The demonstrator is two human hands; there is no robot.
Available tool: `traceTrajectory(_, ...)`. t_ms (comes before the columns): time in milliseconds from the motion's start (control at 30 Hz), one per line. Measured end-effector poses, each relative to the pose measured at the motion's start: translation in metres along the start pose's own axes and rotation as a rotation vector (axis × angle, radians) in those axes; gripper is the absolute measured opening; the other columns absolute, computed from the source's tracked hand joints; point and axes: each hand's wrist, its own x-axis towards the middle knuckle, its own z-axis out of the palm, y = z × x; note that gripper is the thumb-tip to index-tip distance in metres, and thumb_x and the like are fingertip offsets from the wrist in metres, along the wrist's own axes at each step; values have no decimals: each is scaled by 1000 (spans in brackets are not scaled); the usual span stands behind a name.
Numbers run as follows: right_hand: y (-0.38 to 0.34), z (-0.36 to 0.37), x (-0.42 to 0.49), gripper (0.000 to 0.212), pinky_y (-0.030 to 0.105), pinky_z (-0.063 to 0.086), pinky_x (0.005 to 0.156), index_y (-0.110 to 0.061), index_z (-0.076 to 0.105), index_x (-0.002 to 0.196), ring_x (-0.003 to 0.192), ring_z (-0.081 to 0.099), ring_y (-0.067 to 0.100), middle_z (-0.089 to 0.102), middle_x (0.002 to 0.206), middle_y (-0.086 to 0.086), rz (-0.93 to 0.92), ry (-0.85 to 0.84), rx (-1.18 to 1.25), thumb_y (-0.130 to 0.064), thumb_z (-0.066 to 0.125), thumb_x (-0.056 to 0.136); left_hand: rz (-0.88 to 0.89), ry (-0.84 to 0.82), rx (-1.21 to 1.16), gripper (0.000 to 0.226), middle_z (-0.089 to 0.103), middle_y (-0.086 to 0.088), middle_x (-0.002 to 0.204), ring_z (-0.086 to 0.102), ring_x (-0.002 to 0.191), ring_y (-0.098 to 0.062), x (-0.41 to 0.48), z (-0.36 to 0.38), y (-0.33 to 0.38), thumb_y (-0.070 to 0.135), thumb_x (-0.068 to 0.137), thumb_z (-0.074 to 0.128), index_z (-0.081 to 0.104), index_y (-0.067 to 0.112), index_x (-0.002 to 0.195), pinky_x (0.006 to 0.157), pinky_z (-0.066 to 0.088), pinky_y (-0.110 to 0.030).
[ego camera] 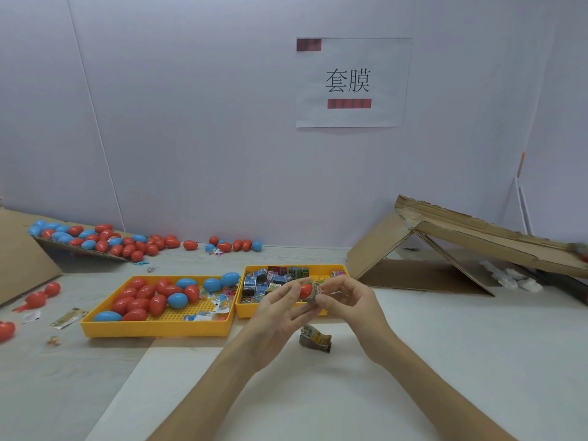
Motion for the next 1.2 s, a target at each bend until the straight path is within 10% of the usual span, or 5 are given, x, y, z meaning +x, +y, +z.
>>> traceTrajectory(633, 6, 2, 2, 21, 32, 59, 77, -24, 73, 107, 87, 70, 15, 72, 94, -9, -138, -10, -299, -21, 78, 86, -2, 68, 69, 58, 63, -27, 131, 63, 122, -38, 2, -3, -4, 28, 98, 60, 45, -13, 135, 103, 53, -40)
traceTrajectory(867, 18, -18, 9, 24, 29, 28, 92, -38, 64, 122, 112, 40, 4, 49, 113, -16, -139, -90, -1092, -39, 57, 99, 109, 341, -23, 32, 68, -7, 92, 69, 81, -20, 6, -10, 5, 36, 82, 71, 71, 12, 103, 71, 59, -31)
traceTrajectory(1200, 26, -21, 10, 26, 26, 19, 83, -39, 65, 120, 104, 36, 0, 48, 110, -21, -128, -91, -1081, -31, 59, 96, 25, 408, 5, 40, 70, -10, 88, 71, 76, -18, 11, -14, 1, 40, 102, 53, 70, 5, 108, 67, 58, -31)
